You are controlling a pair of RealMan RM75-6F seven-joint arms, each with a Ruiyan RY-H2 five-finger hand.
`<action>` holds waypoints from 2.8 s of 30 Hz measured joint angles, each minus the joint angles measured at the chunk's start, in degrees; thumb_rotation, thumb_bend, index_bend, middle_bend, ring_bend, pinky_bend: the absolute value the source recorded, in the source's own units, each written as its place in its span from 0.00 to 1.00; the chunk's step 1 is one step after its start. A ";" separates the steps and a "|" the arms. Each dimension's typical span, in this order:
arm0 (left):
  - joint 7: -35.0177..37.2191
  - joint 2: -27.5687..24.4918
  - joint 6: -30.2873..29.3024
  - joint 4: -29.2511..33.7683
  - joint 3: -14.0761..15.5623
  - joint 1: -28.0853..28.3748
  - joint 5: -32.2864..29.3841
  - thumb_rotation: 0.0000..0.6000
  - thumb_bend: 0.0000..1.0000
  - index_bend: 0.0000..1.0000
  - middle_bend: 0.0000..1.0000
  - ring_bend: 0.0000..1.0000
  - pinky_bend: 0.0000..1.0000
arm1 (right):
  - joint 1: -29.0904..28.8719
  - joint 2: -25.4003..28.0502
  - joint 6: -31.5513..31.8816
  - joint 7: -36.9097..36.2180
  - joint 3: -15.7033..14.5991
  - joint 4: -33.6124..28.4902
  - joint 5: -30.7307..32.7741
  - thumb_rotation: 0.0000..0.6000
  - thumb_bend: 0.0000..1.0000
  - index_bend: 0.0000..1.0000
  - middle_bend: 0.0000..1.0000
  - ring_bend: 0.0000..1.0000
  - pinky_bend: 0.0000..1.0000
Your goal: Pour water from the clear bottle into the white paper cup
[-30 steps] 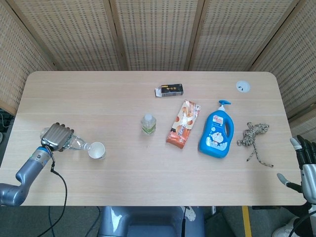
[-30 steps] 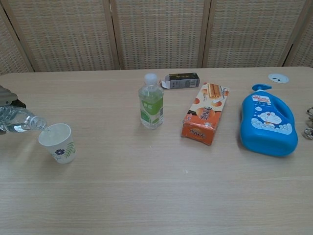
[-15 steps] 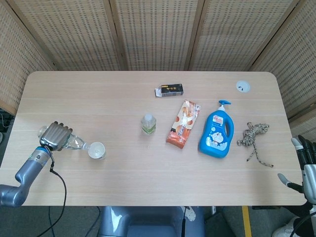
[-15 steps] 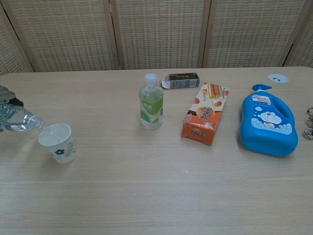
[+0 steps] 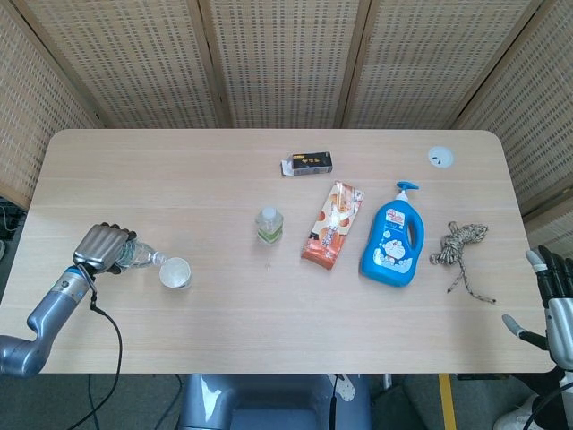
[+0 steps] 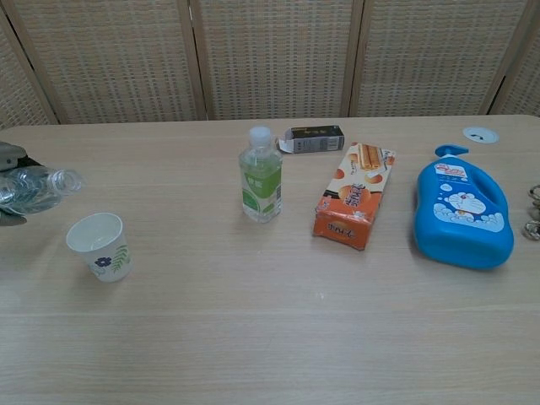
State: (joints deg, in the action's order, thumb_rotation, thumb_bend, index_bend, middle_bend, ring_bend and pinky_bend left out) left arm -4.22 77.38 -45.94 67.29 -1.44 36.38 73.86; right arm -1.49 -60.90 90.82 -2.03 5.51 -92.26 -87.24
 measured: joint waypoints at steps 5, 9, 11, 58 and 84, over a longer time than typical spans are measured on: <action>13.43 -0.46 -0.30 0.06 -1.41 -0.45 1.41 1.00 0.71 0.67 0.53 0.35 0.40 | -0.02 -0.02 -0.09 0.12 -0.02 -0.02 0.02 1.00 0.00 0.00 0.00 0.00 0.00; 25.41 -0.80 -1.23 0.36 -3.67 -0.91 1.59 1.00 0.71 0.67 0.53 0.35 0.40 | -0.16 -0.21 -0.34 0.76 -0.12 -0.05 -0.07 1.00 0.00 0.00 0.00 0.00 0.00; 32.03 -0.62 -2.13 -0.07 -4.97 -1.17 1.86 1.00 0.71 0.67 0.53 0.35 0.39 | -0.21 -0.28 -0.43 0.98 -0.14 -0.09 -0.07 1.00 0.00 0.00 0.00 0.00 0.00; 74.21 32.01 -3.83 -34.49 -13.83 0.11 0.17 1.00 0.50 0.61 0.50 0.35 0.36 | -1.58 -1.32 -3.41 2.66 -0.22 0.36 1.44 1.00 0.00 0.00 0.00 0.00 0.00; 77.61 33.16 -5.05 -38.18 -10.80 -0.71 3.65 1.00 0.21 0.00 0.10 0.07 0.10 | -1.43 -0.98 -2.85 1.84 -0.37 0.30 0.98 1.00 0.00 0.00 0.00 0.00 0.00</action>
State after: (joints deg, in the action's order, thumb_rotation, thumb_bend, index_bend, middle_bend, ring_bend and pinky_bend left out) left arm 73.39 110.54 -50.99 29.11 -12.24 35.67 77.51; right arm -2.92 -61.88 87.98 -0.19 5.14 -91.97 -86.26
